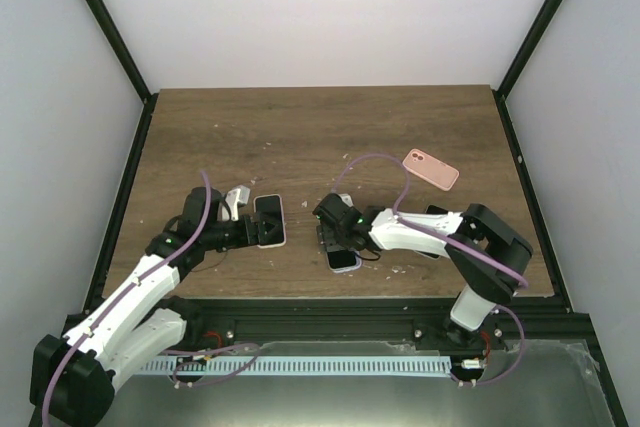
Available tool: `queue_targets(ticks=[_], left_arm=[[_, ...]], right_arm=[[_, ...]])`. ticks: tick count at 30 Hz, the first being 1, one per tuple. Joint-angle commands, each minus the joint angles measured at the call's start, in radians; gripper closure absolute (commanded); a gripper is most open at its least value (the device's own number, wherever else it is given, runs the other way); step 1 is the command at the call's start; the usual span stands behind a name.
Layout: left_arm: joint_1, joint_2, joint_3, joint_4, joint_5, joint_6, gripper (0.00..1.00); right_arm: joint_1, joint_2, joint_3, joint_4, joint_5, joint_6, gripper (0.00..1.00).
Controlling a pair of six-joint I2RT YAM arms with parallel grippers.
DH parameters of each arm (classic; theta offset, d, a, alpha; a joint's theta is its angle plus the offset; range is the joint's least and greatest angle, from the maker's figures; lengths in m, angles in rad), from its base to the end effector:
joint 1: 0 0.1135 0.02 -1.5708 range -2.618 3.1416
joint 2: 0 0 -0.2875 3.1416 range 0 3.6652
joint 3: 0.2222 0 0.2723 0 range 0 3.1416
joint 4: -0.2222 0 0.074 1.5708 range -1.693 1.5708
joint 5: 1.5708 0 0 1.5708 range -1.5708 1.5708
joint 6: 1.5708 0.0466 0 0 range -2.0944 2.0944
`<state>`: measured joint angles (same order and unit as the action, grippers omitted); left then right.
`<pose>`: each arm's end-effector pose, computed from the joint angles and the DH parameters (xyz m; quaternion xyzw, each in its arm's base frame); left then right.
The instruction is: Put the phone into the phone case
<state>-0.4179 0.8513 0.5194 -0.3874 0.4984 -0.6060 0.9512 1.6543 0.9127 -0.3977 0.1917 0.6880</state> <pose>0.1625 -0.0965 0.2242 0.0185 0.8883 -0.3919 0.2389 0.1991 0.2639 0.1561 -0.1073 0.9666 0.0919 0.2138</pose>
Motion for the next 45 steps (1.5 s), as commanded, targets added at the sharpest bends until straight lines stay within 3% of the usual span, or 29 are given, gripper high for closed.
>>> queue_targets(ticks=[1,30,45], left_arm=[[-0.002,-0.008,-0.013,0.003,-0.005,0.001,0.21],[-0.002,-0.005,-0.015,0.005,-0.008,0.001,0.21],[-0.002,0.015,-0.012,0.014,-0.002,-0.007,0.21]], right_arm=[[0.008,-0.052,0.035,0.002,0.038,-0.020,0.34],[0.008,0.004,-0.015,0.038,0.079,-0.059,0.31],[0.008,-0.096,-0.020,0.002,0.076,-0.091,0.16]])
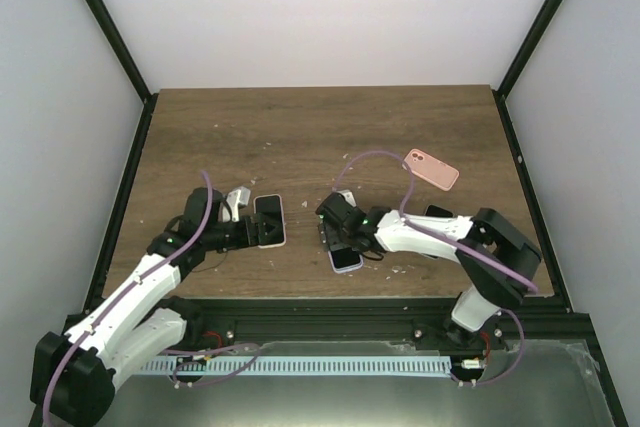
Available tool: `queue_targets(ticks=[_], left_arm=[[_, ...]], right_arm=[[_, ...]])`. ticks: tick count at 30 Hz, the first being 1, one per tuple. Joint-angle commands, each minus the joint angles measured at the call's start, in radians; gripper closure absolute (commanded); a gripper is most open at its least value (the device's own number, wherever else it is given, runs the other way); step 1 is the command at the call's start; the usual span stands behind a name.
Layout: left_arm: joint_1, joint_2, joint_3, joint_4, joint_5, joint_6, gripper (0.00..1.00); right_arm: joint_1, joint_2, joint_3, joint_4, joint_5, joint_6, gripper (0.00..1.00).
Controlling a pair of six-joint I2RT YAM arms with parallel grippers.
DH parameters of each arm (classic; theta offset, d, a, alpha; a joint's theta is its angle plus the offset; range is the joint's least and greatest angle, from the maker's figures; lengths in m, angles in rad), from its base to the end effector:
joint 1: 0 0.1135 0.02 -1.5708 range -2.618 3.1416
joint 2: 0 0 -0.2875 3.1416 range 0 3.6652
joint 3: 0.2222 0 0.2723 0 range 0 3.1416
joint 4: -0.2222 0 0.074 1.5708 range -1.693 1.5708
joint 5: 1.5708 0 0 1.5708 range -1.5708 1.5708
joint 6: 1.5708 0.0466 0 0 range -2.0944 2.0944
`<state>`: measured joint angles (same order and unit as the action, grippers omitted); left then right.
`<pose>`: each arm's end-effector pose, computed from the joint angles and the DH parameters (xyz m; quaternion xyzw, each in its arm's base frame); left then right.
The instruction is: Put the phone into the phone case
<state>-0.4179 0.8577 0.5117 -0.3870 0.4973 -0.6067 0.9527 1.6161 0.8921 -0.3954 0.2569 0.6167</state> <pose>0.1624 -0.0964 0.2204 0.0162 0.8909 -0.3892 0.2334 0.1972 0.2569 0.1626 -0.1334 0.9578 0.0685 0.2453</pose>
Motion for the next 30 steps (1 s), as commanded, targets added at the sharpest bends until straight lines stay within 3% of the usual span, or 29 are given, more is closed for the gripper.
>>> queue_targets(ticks=[1,10,23,30], left_arm=[[-0.002,0.012,-0.004,0.017,0.001,-0.007,0.22],[-0.003,0.026,-0.002,0.025,0.008,-0.017,0.24],[-0.120,0.148,0.033,0.114,-0.033,-0.072,0.32],[-0.157,0.228,0.033,0.190,-0.043,-0.114,0.37]], right_arm=[[0.006,-0.064,-0.001,0.002,0.002,-0.026,0.16],[-0.023,-0.106,-0.048,0.050,-0.049,-0.056,0.22],[-0.233,-0.196,-0.228,0.259,-0.269,-0.124,0.62],[-0.255,-0.188,-0.248,0.306,-0.356,-0.143,0.71]])
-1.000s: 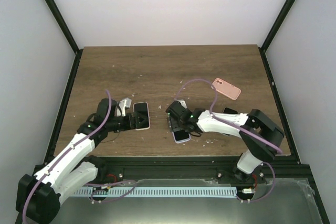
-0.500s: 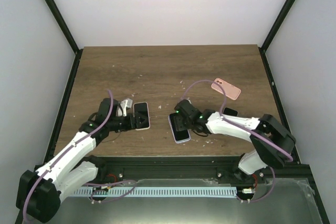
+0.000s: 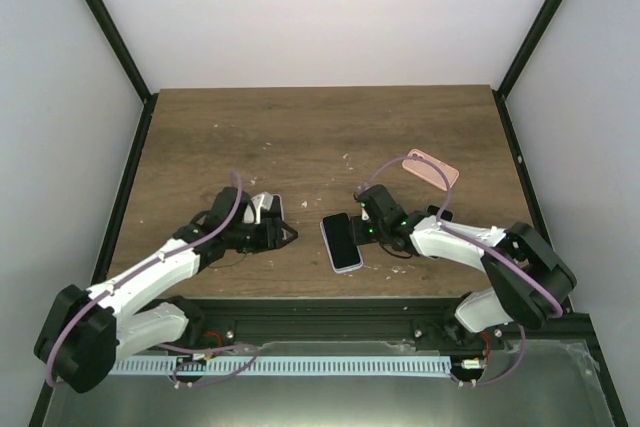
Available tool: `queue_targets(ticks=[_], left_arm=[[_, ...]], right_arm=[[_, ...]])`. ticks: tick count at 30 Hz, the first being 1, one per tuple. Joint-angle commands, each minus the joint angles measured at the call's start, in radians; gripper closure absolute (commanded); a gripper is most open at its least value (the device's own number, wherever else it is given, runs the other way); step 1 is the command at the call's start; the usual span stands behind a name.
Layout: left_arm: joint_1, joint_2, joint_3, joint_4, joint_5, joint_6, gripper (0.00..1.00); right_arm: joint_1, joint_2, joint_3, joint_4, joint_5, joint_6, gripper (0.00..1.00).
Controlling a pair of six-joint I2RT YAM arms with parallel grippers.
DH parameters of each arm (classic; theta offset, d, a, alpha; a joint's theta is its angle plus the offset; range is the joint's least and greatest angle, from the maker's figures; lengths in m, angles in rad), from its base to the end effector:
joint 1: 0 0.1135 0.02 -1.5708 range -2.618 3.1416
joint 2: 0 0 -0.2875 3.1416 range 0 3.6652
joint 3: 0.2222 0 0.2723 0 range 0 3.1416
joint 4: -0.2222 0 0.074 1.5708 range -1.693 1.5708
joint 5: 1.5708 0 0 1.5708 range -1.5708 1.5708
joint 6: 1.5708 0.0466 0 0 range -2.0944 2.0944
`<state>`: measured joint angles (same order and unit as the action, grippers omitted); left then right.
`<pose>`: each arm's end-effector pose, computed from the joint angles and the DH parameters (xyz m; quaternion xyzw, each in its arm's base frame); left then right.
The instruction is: Put the phone into the phone case
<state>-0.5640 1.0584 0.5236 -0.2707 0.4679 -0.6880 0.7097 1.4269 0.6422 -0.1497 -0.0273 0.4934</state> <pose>0.1732 -0.1344 0.1970 0.0305 0.9060 -0.3871 0.1683 0.2122 0.1839 0.1558 -0.1067 0.9437 0.1877 0.2506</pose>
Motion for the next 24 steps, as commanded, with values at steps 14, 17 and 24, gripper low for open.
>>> queue_targets(ticks=[14,17,24], left_arm=[[-0.015,0.060,0.012,0.106,-0.016,-0.050,0.40],[-0.015,0.070,0.011,0.112,-0.019,-0.042,0.40],[-0.017,0.137,0.035,0.142,-0.014,-0.038,0.43]], right_arm=[[-0.001,0.025,-0.070,0.107,-0.216,0.024,0.78],[0.011,0.005,-0.065,0.087,-0.235,0.034,0.77],[-0.009,-0.110,-0.054,-0.012,-0.077,0.033,0.70]])
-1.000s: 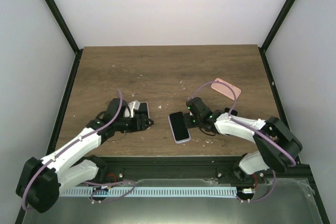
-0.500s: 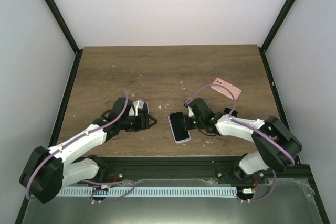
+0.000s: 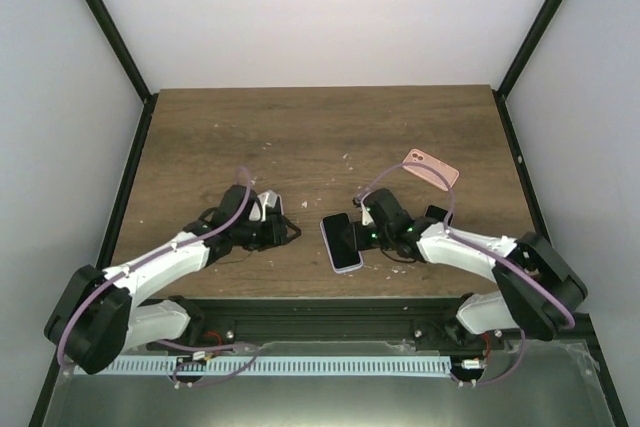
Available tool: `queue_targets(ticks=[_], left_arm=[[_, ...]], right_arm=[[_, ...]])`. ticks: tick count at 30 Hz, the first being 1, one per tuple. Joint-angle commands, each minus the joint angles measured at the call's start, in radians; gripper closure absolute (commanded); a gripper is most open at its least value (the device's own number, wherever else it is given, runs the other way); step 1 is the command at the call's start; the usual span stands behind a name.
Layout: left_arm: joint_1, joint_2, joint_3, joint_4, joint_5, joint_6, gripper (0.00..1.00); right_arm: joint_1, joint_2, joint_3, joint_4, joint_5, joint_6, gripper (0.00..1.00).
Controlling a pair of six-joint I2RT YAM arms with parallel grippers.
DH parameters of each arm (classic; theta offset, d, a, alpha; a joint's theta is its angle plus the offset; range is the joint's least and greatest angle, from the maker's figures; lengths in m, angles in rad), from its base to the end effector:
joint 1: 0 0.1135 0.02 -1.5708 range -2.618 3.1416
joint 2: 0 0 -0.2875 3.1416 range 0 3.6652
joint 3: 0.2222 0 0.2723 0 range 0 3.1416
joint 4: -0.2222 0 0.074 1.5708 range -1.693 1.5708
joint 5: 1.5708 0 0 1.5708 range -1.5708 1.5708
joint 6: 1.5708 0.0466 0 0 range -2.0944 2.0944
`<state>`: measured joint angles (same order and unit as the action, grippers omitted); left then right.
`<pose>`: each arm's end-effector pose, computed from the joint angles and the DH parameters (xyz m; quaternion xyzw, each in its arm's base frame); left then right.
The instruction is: Put the phone into the phone case
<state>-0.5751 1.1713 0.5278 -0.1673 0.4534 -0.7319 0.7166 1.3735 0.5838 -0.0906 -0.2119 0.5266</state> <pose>0.1874 -0.1458 0.1830 0.0122 0.9087 -0.3855 0.1601 0.1967 0.1843 0.1569 -0.1244 0.9281 0.2769 0.2156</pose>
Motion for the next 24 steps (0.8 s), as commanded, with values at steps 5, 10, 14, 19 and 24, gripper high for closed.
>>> queue_targets(ticks=[5,10,14,19,24], left_arm=[[-0.012,0.056,0.044,0.074,0.000,-0.006,0.43],[-0.020,0.092,0.051,0.094,0.000,-0.014,0.43],[-0.021,0.093,0.046,0.097,-0.001,-0.017,0.42],[-0.021,0.091,0.038,0.096,-0.001,-0.020,0.42],[-0.021,0.092,0.024,0.100,0.004,-0.021,0.45]], right_arm=[[-0.072,-0.048,-0.005,-0.053,0.086,-0.029,0.64],[-0.079,-0.007,-0.004,-0.015,0.045,-0.038,0.62],[-0.079,0.013,-0.008,0.014,0.020,-0.043,0.65],[-0.079,0.051,-0.003,0.029,-0.007,-0.057,0.66],[-0.076,0.079,-0.011,0.062,-0.085,-0.056,0.71]])
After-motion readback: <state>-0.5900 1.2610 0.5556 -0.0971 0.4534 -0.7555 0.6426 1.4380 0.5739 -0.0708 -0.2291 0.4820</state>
